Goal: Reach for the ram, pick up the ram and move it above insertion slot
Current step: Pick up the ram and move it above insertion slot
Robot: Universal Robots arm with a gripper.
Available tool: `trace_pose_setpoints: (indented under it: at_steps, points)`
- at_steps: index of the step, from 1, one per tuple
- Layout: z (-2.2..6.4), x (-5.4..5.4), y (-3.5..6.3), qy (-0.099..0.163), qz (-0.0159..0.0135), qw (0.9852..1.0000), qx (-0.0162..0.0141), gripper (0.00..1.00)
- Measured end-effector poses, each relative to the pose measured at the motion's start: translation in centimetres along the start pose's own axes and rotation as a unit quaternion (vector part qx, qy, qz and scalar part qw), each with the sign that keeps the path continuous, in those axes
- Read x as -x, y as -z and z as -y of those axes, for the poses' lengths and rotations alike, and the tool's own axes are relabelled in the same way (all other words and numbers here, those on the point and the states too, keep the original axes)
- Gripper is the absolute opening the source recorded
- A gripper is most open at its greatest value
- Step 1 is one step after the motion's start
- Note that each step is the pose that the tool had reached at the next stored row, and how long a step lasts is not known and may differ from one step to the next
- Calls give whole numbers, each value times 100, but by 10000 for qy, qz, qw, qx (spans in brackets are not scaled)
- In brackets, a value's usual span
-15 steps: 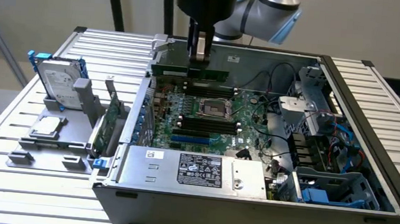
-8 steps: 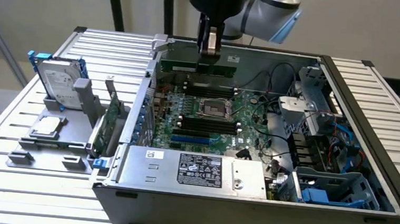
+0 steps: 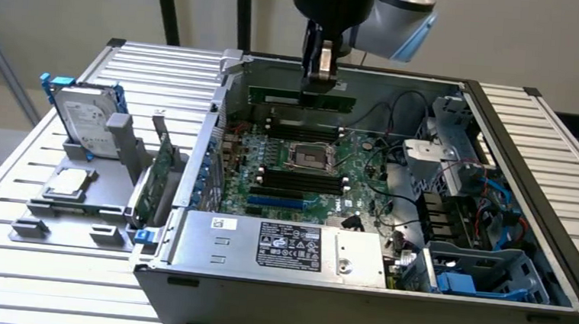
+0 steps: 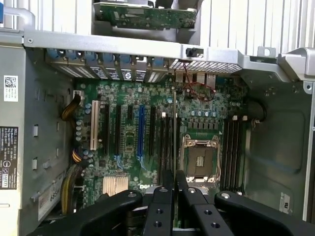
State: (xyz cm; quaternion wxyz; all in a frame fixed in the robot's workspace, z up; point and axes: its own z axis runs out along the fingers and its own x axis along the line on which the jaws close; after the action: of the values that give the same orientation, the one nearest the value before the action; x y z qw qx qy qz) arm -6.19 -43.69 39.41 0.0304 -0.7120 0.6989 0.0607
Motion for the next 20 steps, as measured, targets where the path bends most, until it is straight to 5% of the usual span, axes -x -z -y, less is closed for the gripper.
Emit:
trace_pose_setpoints:
  at_steps: [5, 14, 20]
  points:
    - [49, 18, -32, -120, -2, 9999, -16, 13]
    - [60, 113, -87, -151, -83, 9999, -19, 13]
    - [60, 114, -88, -164, -83, 9998, -21, 13]
